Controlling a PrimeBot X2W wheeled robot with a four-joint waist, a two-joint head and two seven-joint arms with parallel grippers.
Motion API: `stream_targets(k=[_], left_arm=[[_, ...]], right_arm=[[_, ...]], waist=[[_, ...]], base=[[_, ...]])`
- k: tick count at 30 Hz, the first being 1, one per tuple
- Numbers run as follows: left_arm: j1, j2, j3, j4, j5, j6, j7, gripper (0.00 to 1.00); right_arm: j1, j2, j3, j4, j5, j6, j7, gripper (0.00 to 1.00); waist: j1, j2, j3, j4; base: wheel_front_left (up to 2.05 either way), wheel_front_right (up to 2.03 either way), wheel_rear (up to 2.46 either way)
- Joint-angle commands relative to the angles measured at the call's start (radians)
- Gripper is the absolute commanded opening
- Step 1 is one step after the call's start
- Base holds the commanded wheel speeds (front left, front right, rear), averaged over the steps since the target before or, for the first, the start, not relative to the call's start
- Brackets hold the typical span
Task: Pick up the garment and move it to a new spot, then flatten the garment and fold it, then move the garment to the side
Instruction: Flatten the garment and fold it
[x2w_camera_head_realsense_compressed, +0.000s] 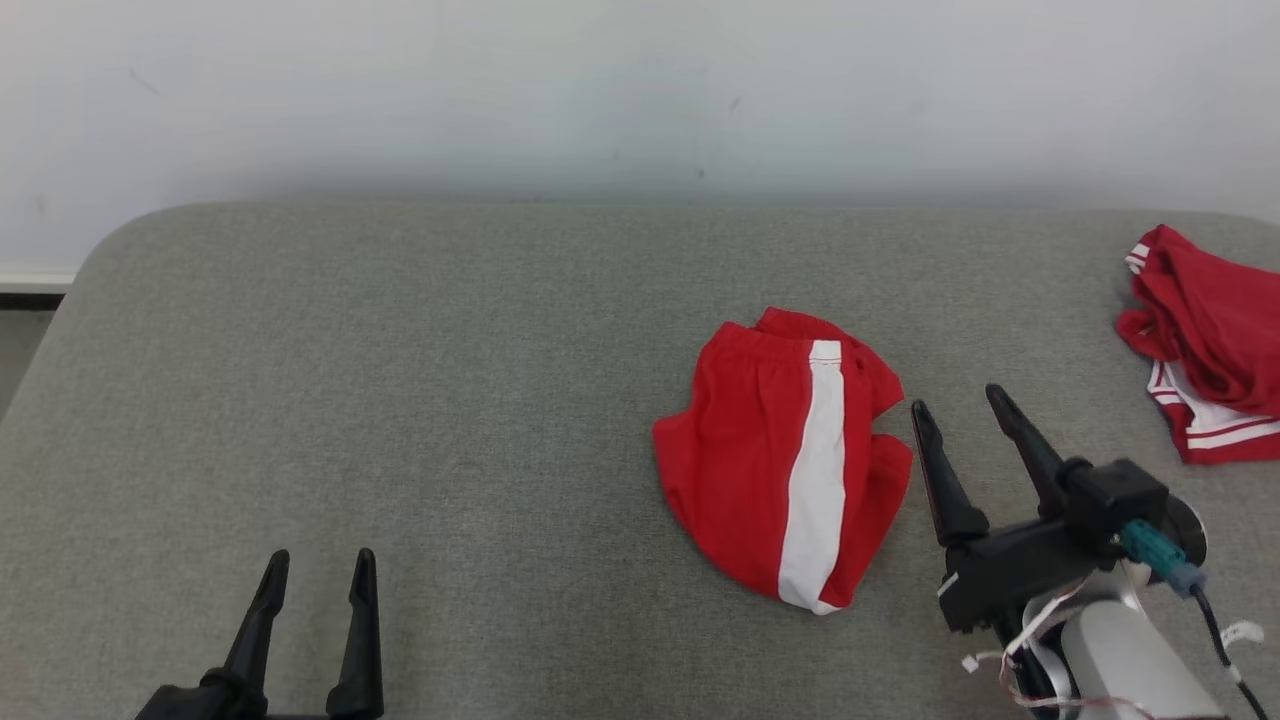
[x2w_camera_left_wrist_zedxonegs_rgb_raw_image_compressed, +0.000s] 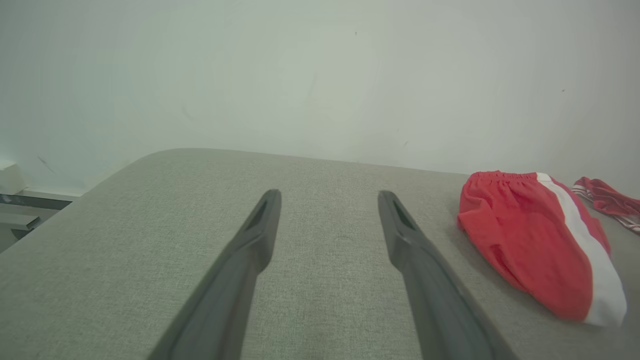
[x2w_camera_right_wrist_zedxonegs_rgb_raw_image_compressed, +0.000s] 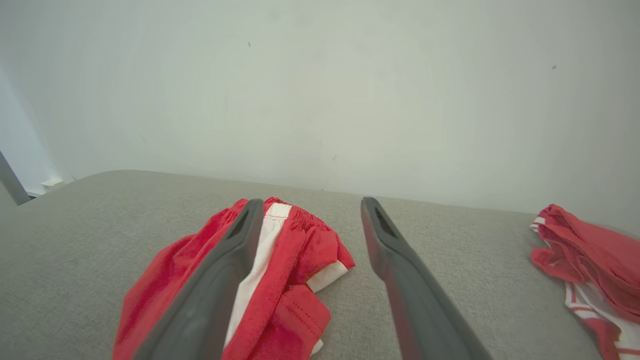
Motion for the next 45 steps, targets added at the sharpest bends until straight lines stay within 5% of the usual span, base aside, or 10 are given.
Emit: stream_targets(k=[1, 19, 20, 21, 22, 32, 45], left_arm=[[-0.021, 0.0, -0.005, 0.005, -0.008, 0.006, -0.001, 1.0], [-0.09, 0.0, -0.06, 0.041, -0.055, 0.017, -0.001, 1.0], [-0.092, 0.0, -0.058, 0.042, -0.057, 0.017, -0.001, 1.0], [-0.094, 0.0, -0.058, 0.042, -0.057, 0.016, -0.001, 1.0], [-0.096, 0.0, -0.057, 0.043, -0.056, 0.016, -0.001, 1.0], [-0.074, 0.0, -0.037, 0.051, -0.036, 0.011, -0.001, 1.0], [-0.048, 0.0, -0.034, 0.041, -0.036, 0.015, -0.001, 1.0]], right_arm=[[-0.059, -0.018, 0.019, 0.032, 0.011, -0.003, 0.004, 1.0], [-0.366, -0.078, 0.181, 0.427, 0.106, -0.003, 0.099, 1.0], [-0.374, -0.076, 0.188, 0.445, 0.115, -0.003, 0.103, 0.88], [-0.382, -0.075, 0.196, 0.462, 0.122, -0.003, 0.104, 0.21], [-0.391, -0.074, 0.203, 0.477, 0.13, -0.003, 0.101, 0.0], [-0.439, -0.05, 0.303, 0.489, 0.179, -0.003, -0.011, 0.0], [-0.325, 0.102, 0.597, 0.306, 0.182, -0.003, -0.025, 0.0]], waist=[[-0.0001, -0.0001, 0.039, 0.045], [-0.0001, -0.0001, 0.118, 0.161], [-0.0001, -0.0001, 0.119, 0.163], [-0.0001, -0.0001, 0.118, 0.164], [-0.0001, -0.0001, 0.117, 0.164], [-0.0001, -0.0001, 0.052, 0.139], [-0.0001, -0.0001, 0.036, 0.168]], base=[[0.0, 0.0, 0.0], [0.0, 0.0, 0.0], [0.0, 0.0, 0.0], [0.0, 0.0, 0.0], [0.0, 0.0, 0.0], [0.0, 0.0, 0.0], [0.0, 0.0, 0.0]])
